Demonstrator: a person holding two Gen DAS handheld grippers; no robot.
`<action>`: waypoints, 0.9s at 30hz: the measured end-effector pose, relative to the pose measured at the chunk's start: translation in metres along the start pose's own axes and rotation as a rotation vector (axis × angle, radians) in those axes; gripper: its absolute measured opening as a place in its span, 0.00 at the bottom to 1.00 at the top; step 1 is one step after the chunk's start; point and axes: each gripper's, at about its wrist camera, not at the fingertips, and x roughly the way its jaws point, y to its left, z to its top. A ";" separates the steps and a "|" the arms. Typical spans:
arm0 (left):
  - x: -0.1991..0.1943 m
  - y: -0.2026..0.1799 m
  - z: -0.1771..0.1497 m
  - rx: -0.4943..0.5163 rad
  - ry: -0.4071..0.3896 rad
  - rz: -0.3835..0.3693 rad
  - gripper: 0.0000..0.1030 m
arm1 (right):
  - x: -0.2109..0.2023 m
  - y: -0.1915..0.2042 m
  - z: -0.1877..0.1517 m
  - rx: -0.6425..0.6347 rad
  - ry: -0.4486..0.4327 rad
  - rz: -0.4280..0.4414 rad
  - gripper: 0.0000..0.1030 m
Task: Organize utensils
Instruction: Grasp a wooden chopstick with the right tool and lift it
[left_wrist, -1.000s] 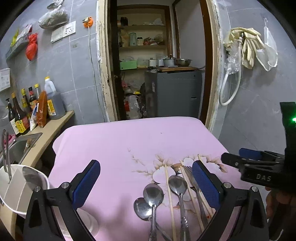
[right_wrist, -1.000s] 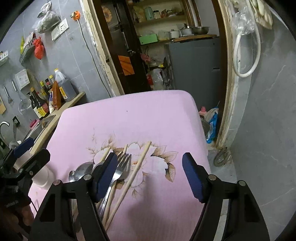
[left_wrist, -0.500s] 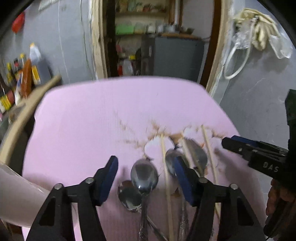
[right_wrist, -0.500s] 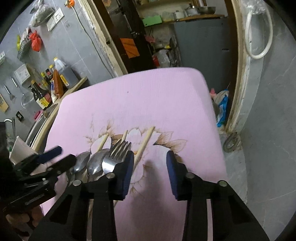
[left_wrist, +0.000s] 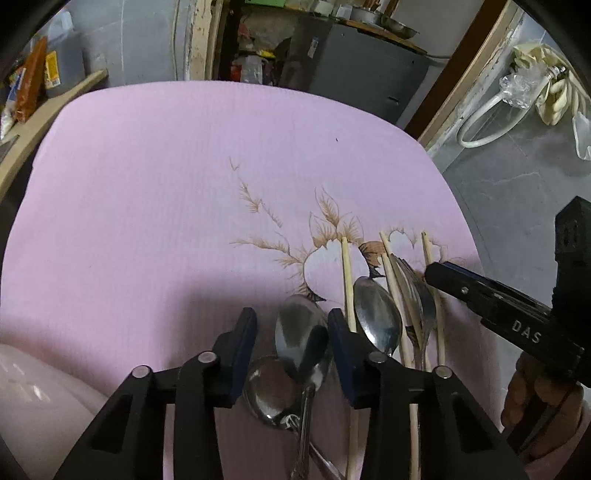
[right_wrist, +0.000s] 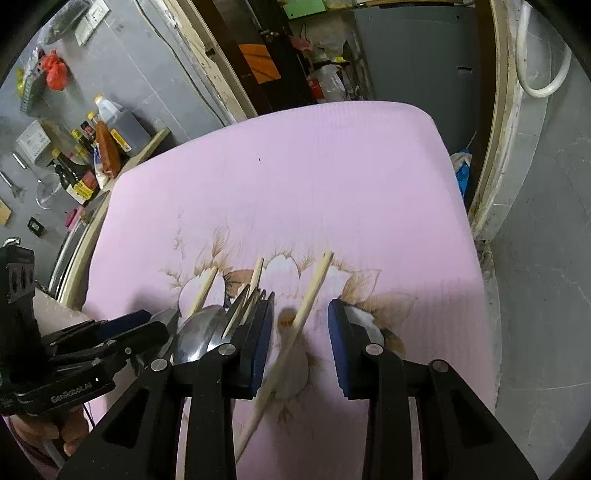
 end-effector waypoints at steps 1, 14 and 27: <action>0.002 0.000 0.002 -0.005 0.014 -0.015 0.25 | 0.001 -0.001 0.002 -0.001 0.011 -0.006 0.27; 0.003 -0.014 0.004 0.006 0.061 -0.085 0.05 | 0.009 -0.002 0.014 0.069 0.090 -0.028 0.04; -0.067 -0.022 0.002 0.056 -0.099 -0.211 0.04 | -0.080 -0.011 -0.037 0.295 -0.166 0.185 0.04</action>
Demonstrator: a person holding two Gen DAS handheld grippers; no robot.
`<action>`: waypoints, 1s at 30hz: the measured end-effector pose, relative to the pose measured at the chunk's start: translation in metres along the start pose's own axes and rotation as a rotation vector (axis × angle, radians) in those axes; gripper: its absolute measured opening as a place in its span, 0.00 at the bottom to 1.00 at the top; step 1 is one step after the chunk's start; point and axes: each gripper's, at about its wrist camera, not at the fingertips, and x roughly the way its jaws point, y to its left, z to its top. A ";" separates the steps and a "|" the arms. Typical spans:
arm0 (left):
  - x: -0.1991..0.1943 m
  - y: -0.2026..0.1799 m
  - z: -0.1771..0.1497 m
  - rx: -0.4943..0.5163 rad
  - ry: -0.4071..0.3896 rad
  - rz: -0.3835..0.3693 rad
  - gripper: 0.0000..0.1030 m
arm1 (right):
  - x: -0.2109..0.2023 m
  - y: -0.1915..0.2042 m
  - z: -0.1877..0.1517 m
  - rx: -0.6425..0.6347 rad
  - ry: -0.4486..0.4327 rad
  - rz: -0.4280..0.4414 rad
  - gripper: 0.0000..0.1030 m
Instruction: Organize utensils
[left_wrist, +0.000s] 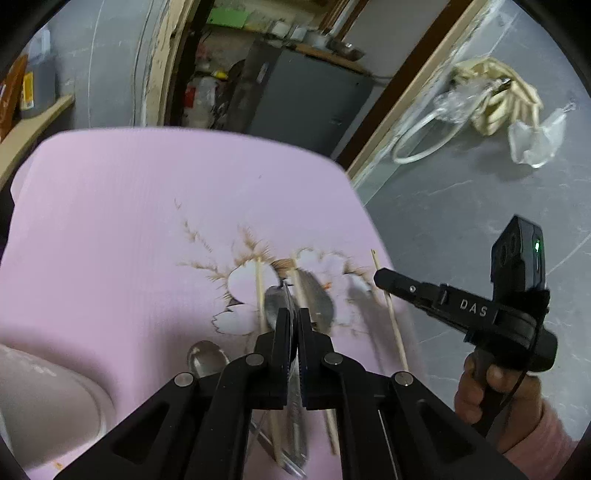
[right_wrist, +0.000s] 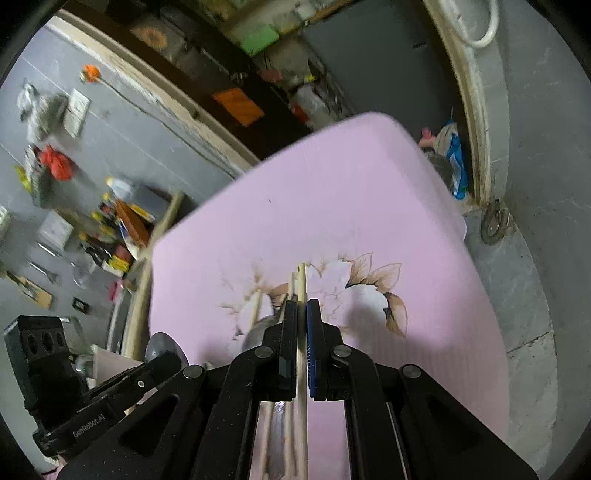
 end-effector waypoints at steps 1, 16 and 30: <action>-0.009 0.002 -0.001 0.001 -0.010 -0.008 0.04 | -0.008 0.004 -0.002 0.007 -0.018 0.008 0.04; -0.130 0.016 0.016 0.006 -0.228 -0.093 0.02 | -0.072 0.129 -0.009 -0.096 -0.302 0.206 0.04; -0.165 0.053 0.015 0.088 -0.238 -0.093 0.01 | -0.103 0.182 -0.024 -0.206 -0.397 0.134 0.04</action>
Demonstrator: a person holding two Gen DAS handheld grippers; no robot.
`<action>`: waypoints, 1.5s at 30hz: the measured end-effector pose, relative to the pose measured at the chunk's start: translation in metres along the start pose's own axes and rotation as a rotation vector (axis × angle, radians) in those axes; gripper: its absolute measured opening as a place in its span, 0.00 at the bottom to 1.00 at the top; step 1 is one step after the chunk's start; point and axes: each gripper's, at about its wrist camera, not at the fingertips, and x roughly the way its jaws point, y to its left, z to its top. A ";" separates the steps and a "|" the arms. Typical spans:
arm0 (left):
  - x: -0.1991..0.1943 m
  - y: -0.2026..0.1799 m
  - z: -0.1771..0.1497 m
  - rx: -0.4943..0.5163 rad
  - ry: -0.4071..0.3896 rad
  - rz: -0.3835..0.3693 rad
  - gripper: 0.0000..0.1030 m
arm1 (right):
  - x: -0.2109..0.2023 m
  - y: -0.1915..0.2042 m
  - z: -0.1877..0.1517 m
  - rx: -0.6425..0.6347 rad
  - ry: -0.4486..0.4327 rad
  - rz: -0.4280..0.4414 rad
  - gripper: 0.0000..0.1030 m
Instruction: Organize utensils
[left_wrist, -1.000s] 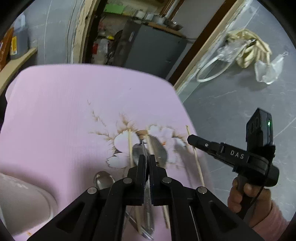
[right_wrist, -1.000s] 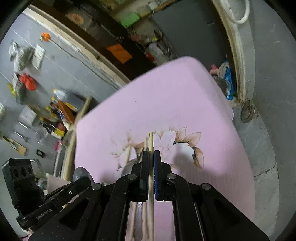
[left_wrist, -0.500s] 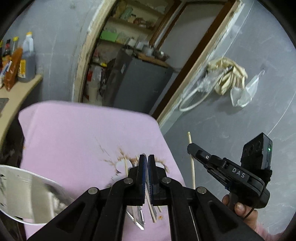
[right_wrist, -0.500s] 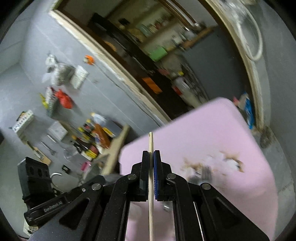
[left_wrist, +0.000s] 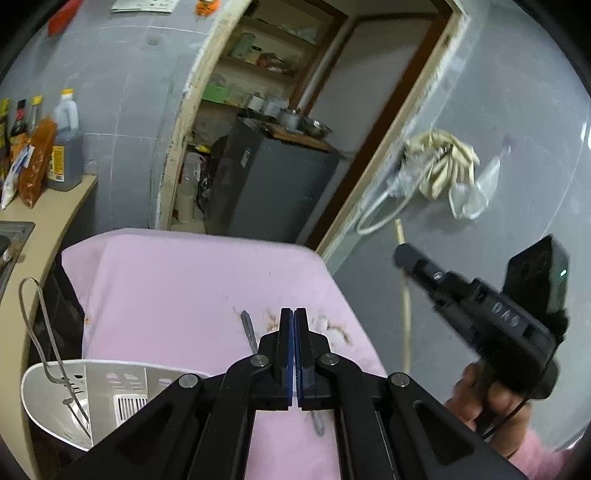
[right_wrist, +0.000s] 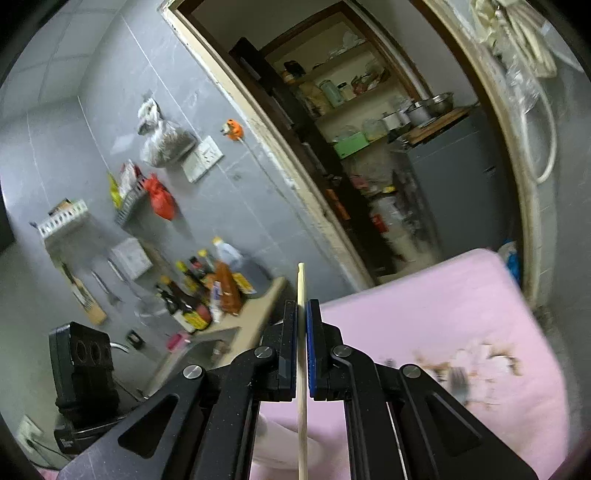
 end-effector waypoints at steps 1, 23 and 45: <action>0.006 -0.003 -0.003 0.009 0.013 -0.006 0.01 | -0.004 -0.007 -0.002 0.002 0.006 -0.018 0.04; 0.193 -0.022 -0.044 0.045 0.273 0.257 0.02 | 0.025 -0.192 -0.067 0.236 0.225 -0.129 0.04; 0.261 -0.014 -0.039 0.164 0.374 0.332 0.32 | 0.067 -0.230 -0.070 0.266 0.282 -0.060 0.04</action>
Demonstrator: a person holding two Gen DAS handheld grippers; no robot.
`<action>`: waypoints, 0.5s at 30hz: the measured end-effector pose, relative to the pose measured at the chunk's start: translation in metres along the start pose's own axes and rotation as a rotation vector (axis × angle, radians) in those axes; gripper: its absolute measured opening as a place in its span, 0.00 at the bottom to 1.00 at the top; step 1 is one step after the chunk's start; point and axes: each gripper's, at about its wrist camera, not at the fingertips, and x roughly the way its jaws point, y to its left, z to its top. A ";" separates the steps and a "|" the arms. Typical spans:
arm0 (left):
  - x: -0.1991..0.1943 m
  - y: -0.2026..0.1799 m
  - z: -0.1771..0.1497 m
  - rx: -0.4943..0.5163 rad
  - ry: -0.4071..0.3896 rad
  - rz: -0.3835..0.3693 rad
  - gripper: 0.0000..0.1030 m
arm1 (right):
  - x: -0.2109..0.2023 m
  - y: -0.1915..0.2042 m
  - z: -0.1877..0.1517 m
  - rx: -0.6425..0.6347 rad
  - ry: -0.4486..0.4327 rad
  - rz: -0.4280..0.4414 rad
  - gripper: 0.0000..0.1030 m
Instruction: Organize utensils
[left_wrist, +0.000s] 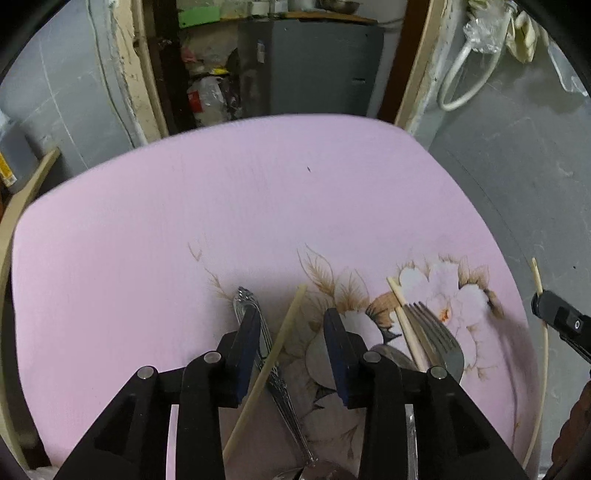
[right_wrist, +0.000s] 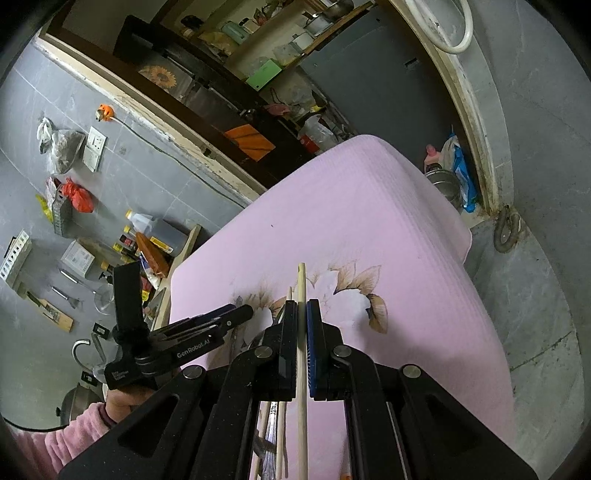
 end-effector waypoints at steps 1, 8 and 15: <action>0.000 0.000 0.000 0.003 -0.005 0.000 0.32 | 0.000 0.001 0.000 -0.001 0.002 -0.002 0.04; 0.005 0.003 0.007 0.016 0.045 0.007 0.06 | -0.006 0.014 -0.002 -0.012 -0.004 -0.008 0.04; -0.049 0.005 0.003 -0.053 -0.075 -0.091 0.05 | -0.032 0.049 -0.001 -0.034 -0.079 0.017 0.04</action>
